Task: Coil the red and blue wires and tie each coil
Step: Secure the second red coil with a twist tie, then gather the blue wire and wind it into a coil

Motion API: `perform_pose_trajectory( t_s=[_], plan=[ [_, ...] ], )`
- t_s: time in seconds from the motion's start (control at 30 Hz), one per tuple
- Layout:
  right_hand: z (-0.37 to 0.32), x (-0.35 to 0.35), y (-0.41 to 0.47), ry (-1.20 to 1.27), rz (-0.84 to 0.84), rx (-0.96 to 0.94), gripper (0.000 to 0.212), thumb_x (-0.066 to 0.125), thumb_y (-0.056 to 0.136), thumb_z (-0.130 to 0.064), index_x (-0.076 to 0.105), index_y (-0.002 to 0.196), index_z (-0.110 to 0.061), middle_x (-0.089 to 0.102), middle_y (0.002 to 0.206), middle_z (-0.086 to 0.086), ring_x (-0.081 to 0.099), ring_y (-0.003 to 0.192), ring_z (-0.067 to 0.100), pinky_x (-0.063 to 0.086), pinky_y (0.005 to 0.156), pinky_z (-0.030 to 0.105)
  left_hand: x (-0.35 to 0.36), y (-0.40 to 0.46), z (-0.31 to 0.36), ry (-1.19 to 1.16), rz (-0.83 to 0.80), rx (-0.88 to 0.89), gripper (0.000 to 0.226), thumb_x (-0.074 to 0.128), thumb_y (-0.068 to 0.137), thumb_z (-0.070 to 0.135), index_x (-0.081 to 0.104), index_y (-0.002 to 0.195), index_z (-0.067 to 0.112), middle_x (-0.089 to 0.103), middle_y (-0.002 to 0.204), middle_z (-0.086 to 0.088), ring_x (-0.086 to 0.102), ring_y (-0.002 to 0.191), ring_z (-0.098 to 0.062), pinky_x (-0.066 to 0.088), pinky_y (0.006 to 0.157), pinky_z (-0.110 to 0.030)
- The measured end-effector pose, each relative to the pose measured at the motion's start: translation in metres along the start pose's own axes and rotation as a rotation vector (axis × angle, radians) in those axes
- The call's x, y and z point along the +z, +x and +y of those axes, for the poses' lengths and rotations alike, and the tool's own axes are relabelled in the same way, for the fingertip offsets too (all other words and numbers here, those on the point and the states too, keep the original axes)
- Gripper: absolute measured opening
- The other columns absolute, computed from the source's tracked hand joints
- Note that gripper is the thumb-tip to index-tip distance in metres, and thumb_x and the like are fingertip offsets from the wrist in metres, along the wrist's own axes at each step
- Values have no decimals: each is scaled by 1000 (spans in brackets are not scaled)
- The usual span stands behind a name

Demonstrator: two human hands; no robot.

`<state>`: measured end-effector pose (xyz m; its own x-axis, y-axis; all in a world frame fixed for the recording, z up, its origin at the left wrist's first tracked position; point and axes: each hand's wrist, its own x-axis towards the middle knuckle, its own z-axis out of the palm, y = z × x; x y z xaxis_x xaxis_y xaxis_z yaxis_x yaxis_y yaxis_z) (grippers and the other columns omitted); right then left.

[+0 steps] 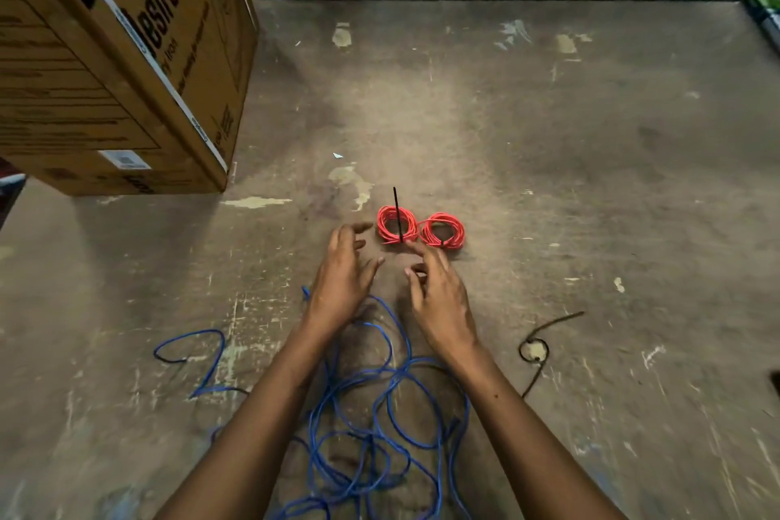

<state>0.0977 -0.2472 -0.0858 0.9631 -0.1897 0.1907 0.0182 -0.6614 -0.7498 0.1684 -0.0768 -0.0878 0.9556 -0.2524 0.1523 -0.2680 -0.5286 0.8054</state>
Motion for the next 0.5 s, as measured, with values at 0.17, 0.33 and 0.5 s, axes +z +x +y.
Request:
perform_pose_trajectory(
  t_s=[0.17, 0.33, 0.5],
  plan=[
    [-10, -17, -36, 3, -153, 56, 27, 61, 103, -20, 70, 128, -24, 76, 123, -5, 72, 113, 16, 58, 97, 42, -30, -61, 17, 24, 40, 45, 26, 70, 101, 16, 67, 127, 19, 67, 123, 5, 64, 115, -11, 54, 101, -37],
    [-29, -17, -75, -53, -334, 125, 37, 57, 107, -40, 60, 142, -28, 72, 134, 3, 67, 124, 22, 52, 102, 36, -49, -121, 15, 82, 150, -95, 25, 72, 98, 15, 66, 121, 23, 66, 117, 4, 65, 111, -20, 53, 99, -42],
    [-42, -4, -97, -169, -416, 93, 35, 70, 96, -46, 65, 128, -33, 64, 120, 6, 60, 120, 26, 49, 103, 39, -52, -166, 16, 157, 14, -255, 48, 80, 90, 44, 62, 130, 24, 61, 127, -6, 60, 123, -30, 50, 106, -47]
  ],
)
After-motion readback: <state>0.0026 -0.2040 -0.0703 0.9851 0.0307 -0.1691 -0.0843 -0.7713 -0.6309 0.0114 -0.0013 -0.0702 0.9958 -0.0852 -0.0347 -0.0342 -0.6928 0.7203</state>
